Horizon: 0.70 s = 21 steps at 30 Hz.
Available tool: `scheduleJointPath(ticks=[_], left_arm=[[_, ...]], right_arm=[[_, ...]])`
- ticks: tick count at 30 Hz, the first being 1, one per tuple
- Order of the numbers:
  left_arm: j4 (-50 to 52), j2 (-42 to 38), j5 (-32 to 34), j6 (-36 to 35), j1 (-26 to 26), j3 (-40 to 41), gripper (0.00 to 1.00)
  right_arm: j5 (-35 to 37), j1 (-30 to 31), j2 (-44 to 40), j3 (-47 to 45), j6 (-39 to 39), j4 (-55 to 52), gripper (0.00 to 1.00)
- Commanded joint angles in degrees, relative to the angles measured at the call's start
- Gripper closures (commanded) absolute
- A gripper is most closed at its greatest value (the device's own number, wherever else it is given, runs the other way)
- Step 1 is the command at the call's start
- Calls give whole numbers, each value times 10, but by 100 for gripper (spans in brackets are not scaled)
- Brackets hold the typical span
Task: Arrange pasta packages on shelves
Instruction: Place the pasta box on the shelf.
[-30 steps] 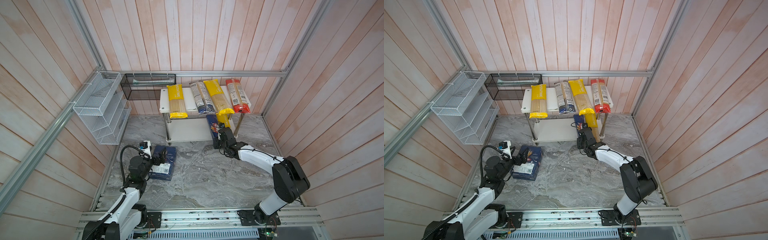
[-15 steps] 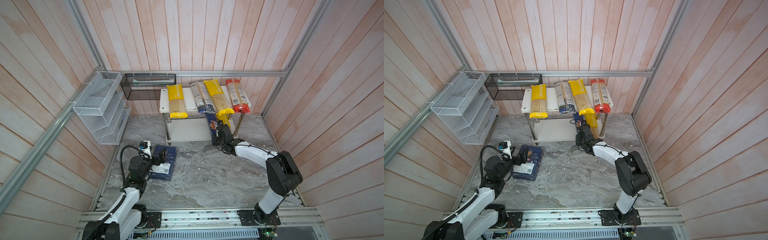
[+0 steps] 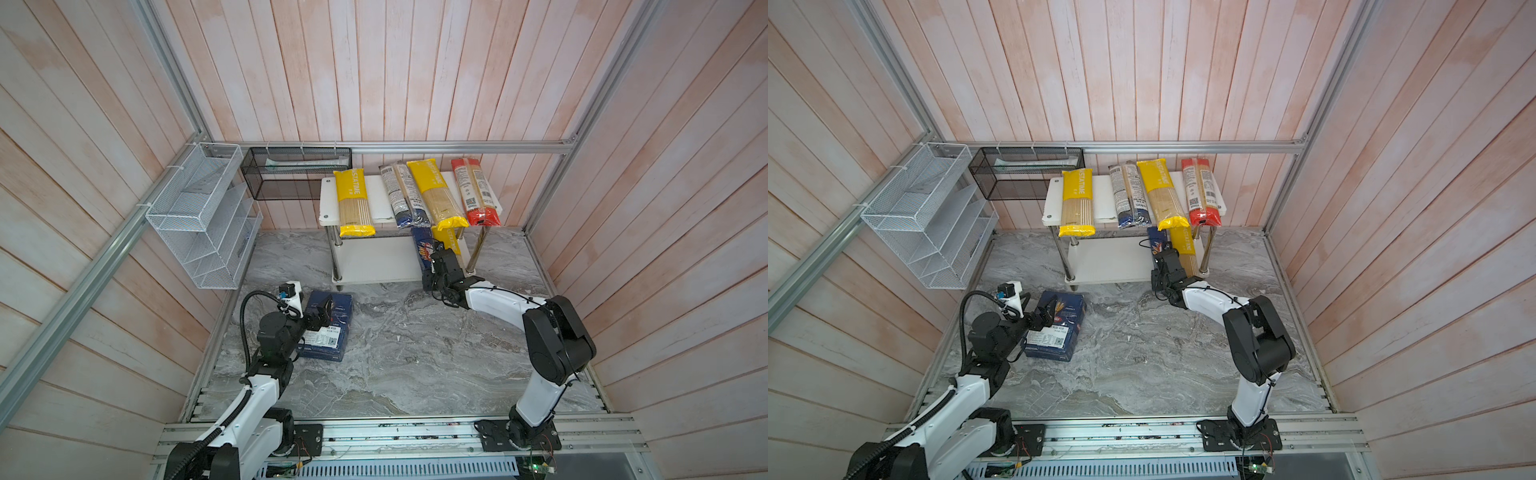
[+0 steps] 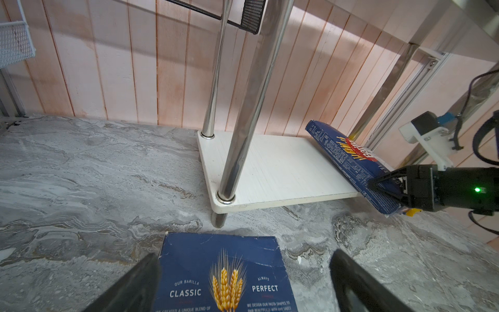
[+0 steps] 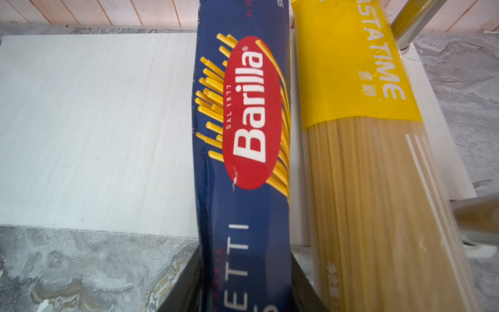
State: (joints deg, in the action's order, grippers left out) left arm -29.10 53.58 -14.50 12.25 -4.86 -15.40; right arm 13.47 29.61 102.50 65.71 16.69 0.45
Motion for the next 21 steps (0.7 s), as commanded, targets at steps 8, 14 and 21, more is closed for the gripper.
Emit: scheduleJointPath(ticks=[8, 14, 21], left_arm=[[3, 0, 5, 4, 3, 3, 0], [4, 1, 5, 4, 2, 3, 0], [4, -7, 14, 8, 3, 6, 0]], right_arm=[[11, -6, -8, 32, 8, 70, 48], [3, -5, -46, 4, 15, 58, 42], [-16, -4, -98, -40, 16, 54, 38]])
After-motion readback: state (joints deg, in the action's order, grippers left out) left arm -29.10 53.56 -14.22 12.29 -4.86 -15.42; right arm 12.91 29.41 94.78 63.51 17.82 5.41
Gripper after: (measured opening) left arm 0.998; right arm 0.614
